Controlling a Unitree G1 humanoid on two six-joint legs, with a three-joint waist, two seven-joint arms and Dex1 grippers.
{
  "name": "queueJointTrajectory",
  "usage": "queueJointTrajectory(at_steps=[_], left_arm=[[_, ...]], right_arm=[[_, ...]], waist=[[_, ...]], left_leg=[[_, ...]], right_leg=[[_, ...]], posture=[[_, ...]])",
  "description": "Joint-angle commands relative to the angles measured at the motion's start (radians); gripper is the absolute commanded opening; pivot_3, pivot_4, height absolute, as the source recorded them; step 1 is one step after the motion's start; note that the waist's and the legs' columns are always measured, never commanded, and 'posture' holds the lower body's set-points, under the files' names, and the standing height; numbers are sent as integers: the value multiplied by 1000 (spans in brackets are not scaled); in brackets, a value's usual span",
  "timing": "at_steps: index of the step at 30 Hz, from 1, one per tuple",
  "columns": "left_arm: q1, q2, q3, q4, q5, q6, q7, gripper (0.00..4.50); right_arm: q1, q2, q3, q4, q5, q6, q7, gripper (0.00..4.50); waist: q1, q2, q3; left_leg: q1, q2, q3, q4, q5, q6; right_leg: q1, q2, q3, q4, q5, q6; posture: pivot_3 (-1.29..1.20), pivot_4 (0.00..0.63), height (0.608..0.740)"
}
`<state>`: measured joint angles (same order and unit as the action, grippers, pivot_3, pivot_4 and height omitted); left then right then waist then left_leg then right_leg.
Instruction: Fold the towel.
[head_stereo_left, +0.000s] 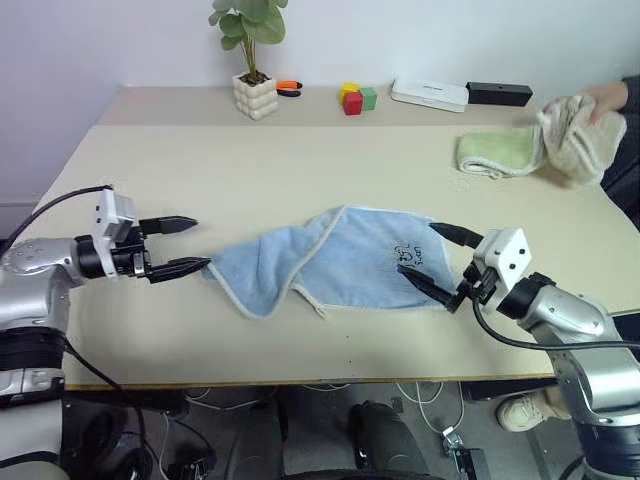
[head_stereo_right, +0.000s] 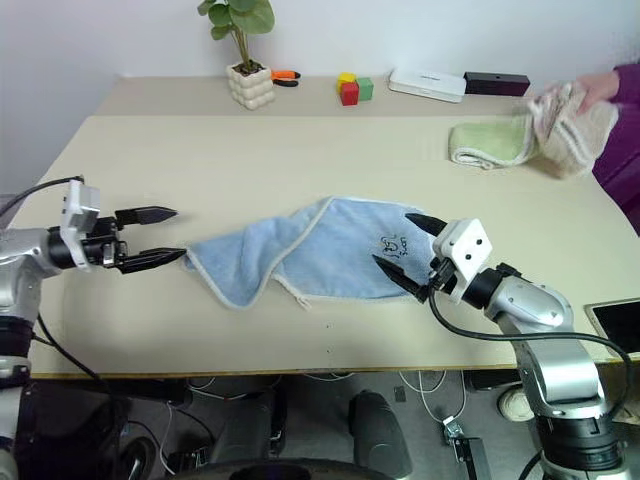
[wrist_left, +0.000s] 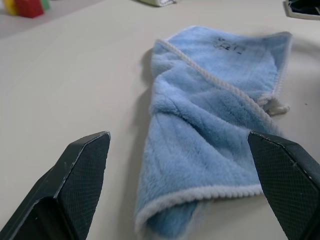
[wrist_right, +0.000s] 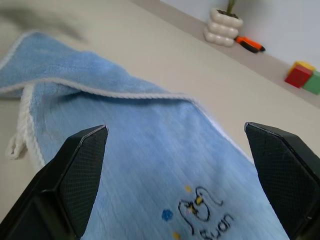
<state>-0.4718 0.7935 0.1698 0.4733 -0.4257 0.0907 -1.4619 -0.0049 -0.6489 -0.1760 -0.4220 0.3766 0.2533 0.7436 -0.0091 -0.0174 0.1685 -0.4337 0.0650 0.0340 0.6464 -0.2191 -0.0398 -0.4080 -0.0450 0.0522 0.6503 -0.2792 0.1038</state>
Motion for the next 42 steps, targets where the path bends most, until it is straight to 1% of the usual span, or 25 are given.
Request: queueJointTrajectory(at_steps=[1, 7, 12, 14, 17, 20, 24, 26, 28, 32, 35, 38, 42], left_arm=[[-13, -21, -12, 2, 5, -29, -8, 4474], [-37, -42, -27, -6, 15, -40, 6, 4474], [-7, -65, -31, -51, 10, -45, 23, 4474], [15, -63, -36, -86, -2, -30, 4, 4474], [66, -46, -47, -206, -29, 15, -28, 4474], [71, -28, -59, -323, -66, 75, -52, 4474], [79, -5, -112, -378, -17, 17, -97, 4474], [76, -2, -148, -380, 28, -36, -102, 4474], [58, -6, -191, -349, 85, -128, -115, 4474], [43, -20, -236, -339, 99, -166, -134, 4474], [24, -18, -299, -262, 216, -282, -111, 4474], [23, -35, -337, -229, 241, -308, -104, 4474], [-1, -51, -376, -154, 307, -348, -67, 4474]], right_arm=[[8, -24, -60, -45, 20, 2, -2, 4500], [-25, -32, -56, -19, 12, -2, 9, 4500], [-57, -40, -54, 20, -2, -23, 19, 4500], [-73, -43, -53, 43, -10, -35, 22, 4500], [-83, -41, -51, 82, -11, -53, 37, 4500], [-117, -49, -39, 137, -11, -76, 67, 4500], [-178, -27, -4, 198, -39, -110, 65, 4500], [-196, -19, 1, 212, -37, -121, 65, 4500], [-198, -14, 7, 233, -51, -142, 63, 4500], [-201, 6, 15, 237, -70, -160, 38, 4500], [-192, 20, 15, 222, -76, -166, 21, 4500], [-180, 25, 14, 204, -84, -168, 5, 4500], [-163, 17, 1, 180, -84, -161, -12, 4500]], waist=[[-1, 0, 0], [-2, 0, 0], [1, 0, 0], [-1, 0, 0], [-3, 0, 0], [-1, 0, 0], [-2, 0, 0], [-2, 0, 0], [-1, 0, 0], [-1, 0, 0], [0, 0, 0], [-2, 0, 0], [-1, 0, 0]], left_leg=[[0, 0, 0, 0, 0, 0], [0, 0, 0, 0, 0, 0], [0, 0, 0, 0, 0, 0], [0, 0, 0, 0, 0, 0], [0, 0, 0, 0, 0, 0], [0, 0, -1, 0, 0, 0], [0, 0, 0, 1, 0, 0], [0, 0, 0, 0, 0, 0], [0, 0, -1, 0, 0, 0], [0, 0, 0, 0, 0, 0], [0, 0, 0, 0, 0, 0], [0, 0, 0, 0, 0, 0], [0, 0, 0, 0, 0, 0]], right_leg=[[0, 0, 0, 0, 0, 0], [0, 0, 0, 0, 0, 0], [0, 0, 0, 0, 0, 0], [0, 0, 0, 0, 0, 0], [0, 0, 0, 0, 0, 0], [0, 0, 0, 0, 0, 0], [1, 0, 0, 0, 0, 0], [0, 0, 0, 0, 0, 0], [0, 0, 0, 0, 0, 0], [0, 0, 0, 0, 0, 0], [0, 0, 0, 0, 0, 0], [0, 1, 1, 0, 0, 0], [0, 1, 1, 0, 0, 0]], posture=[[0, 150, 740], [0, 150, 740], [0, 150, 740], [0, 150, 740], [0, 150, 740], [0, 150, 740], [0, 150, 740], [0, 150, 740], [0, 150, 740], [0, 150, 740], [0, 150, 740], [0, 150, 740], [0, 150, 740]])
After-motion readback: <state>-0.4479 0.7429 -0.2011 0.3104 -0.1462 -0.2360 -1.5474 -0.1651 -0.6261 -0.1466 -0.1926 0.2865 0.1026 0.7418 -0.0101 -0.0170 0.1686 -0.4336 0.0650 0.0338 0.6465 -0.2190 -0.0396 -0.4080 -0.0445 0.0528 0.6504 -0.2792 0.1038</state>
